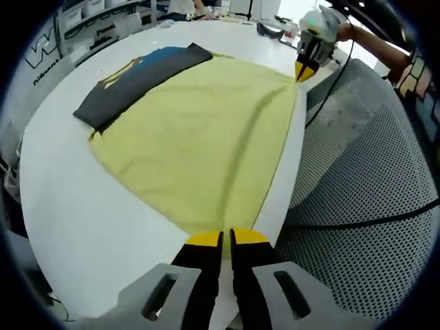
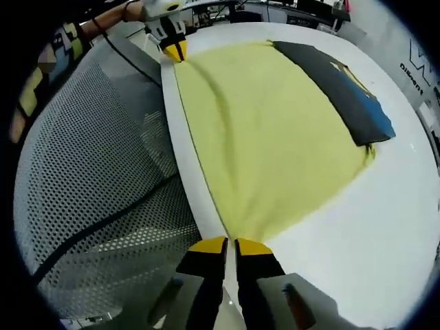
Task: Fold the garment on the visible template until the final outline fits inside the template.
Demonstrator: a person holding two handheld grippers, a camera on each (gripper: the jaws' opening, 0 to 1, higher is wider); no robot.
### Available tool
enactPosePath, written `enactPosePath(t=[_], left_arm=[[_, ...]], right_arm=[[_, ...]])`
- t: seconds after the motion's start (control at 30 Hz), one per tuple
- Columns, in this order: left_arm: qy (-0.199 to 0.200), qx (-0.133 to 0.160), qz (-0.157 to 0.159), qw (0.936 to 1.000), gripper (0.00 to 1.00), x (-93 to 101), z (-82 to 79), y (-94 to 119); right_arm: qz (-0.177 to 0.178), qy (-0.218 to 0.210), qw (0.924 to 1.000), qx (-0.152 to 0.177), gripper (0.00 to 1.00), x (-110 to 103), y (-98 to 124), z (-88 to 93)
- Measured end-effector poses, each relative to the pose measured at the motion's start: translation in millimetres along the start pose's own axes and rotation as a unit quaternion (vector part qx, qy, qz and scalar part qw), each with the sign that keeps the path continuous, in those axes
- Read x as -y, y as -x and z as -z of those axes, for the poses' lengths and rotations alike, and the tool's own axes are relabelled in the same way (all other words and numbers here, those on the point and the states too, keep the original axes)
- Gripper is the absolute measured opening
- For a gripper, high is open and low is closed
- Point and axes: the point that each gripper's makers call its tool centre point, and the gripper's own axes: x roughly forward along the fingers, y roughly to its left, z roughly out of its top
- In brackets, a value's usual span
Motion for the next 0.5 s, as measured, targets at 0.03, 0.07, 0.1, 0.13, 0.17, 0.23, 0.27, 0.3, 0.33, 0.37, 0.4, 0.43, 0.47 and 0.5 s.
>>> enactPosePath(t=[0.03,0.07,0.1,0.13,0.17,0.23,0.27,0.3,0.33,0.37,0.4,0.43,0.47,0.5], left_arm=[[0.003,0.007,0.001,1.0,0.05,-0.8,-1.8,2],[0.008,0.021,0.0,0.9998,0.07,-2.3,-5.9,3],[0.008,0.039,-0.003,0.9992,0.09,-4.3,-12.0,4],[0.004,0.046,0.001,0.999,0.1,-3.5,-14.4,4],[0.0,0.044,-0.006,0.999,0.14,-5.9,-14.4,3],[-0.02,0.035,-0.003,0.9992,0.2,-4.9,-13.2,-1],[-0.026,0.03,0.001,0.9992,0.21,-3.6,-12.2,-4],[-0.032,0.026,0.002,0.9991,0.22,-2.9,-11.4,-7],[-0.033,0.025,0.003,0.9991,0.22,-2.5,-11.3,-9],[-0.037,0.024,0.006,0.999,0.22,-1.4,-11.1,-10],[-0.038,0.023,0.007,0.999,0.22,-0.7,-11.2,-11],[-0.04,0.027,0.006,0.9988,0.21,-1.5,-12.6,-11],[-0.041,0.029,0.007,0.9987,0.21,-1.6,-13.3,-11],[-0.037,0.031,0.009,0.9988,0.2,-1.9,-14.3,-12]], right_arm=[[0.001,-0.009,0.9996,0.025,0.01,2,4,-7.2],[0.006,-0.016,0.9992,0.036,0.0,5,6,-10.5],[0.018,-0.02,0.9988,0.041,0.0,10,7,-12.4],[0.029,-0.014,0.9987,0.039,0.04,14,6,-11.6],[0.038,-0.009,0.9986,0.037,0.08,18,5,-10.9],[0.045,0.006,0.9988,0.018,0.12,22,-1,-5.4],[0.043,0.007,0.999,0.014,0.12,22,-4,-4.2],[0.041,0.009,0.999,0.015,0.13,22,-7,-4.8],[0.039,0.014,0.999,0.015,0.15,21,-9,-5.7],[0.036,0.025,0.999,0.014,0.16,21,-11,-7.2],[0.034,0.032,0.9988,0.013,0.15,21,-12,-8.5],[0.033,0.037,0.9987,0.013,0.15,21,-14,-10.8],[0.031,0.04,0.9986,0.015,0.16,21,-15,-12.7],[0.028,0.047,0.9984,0.016,0.17,21,-18,-15.1]])
